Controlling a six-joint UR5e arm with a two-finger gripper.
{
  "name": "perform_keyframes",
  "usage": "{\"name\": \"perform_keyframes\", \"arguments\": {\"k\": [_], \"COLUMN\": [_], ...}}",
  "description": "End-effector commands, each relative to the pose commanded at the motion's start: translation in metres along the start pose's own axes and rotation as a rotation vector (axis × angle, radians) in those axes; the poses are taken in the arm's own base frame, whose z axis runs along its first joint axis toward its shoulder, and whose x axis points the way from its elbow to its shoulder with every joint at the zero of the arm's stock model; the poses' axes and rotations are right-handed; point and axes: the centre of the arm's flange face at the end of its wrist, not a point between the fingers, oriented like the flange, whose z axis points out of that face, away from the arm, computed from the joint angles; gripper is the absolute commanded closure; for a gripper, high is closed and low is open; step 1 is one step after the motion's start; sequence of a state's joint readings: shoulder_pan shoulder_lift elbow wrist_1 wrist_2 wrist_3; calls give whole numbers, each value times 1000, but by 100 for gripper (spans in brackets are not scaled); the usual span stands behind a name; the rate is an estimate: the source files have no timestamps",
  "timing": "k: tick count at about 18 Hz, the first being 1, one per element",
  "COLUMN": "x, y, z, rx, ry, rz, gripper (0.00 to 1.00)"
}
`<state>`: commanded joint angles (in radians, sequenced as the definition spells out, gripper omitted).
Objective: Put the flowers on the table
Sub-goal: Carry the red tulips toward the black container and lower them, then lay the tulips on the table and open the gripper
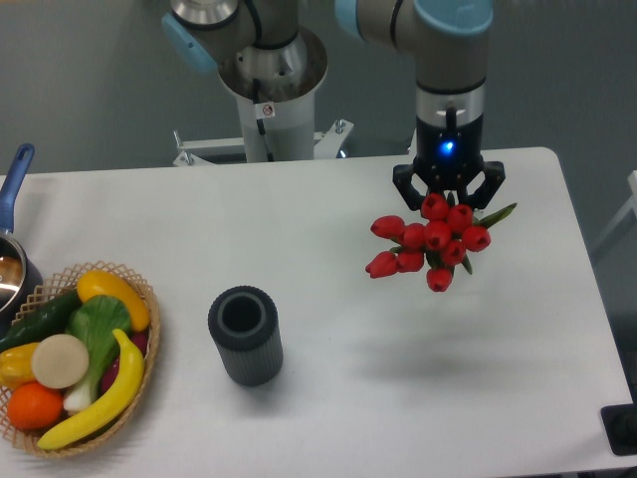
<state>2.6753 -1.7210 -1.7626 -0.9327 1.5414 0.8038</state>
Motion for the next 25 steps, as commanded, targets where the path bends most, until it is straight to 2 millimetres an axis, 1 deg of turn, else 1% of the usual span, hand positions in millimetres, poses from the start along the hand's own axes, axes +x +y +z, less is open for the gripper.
{"name": "perform_keyframes", "arguments": {"k": [1, 5, 9, 14, 15, 18, 20, 21, 22, 24, 25], "x": [-1, 10, 18, 36, 38, 38, 36, 36, 35, 35, 35], "y": [0, -3, -11, -19, -20, -26, -29, -30, -30, -30, -30], "z": [6, 46, 76, 113, 119, 123, 130, 131, 130, 130, 129], "rx": [-39, -207, -250, -302, -307, -293, -294, -294, -293, -294, -292], "ry": [-22, -89, -66, -35, -30, -20, -13, -13, -14, -15, -17], "rz": [12, 97, 123, 165, 169, 173, 170, 172, 172, 173, 173], "gripper": [60, 60, 60, 60, 60, 59, 58, 50, 45, 28, 16]}}
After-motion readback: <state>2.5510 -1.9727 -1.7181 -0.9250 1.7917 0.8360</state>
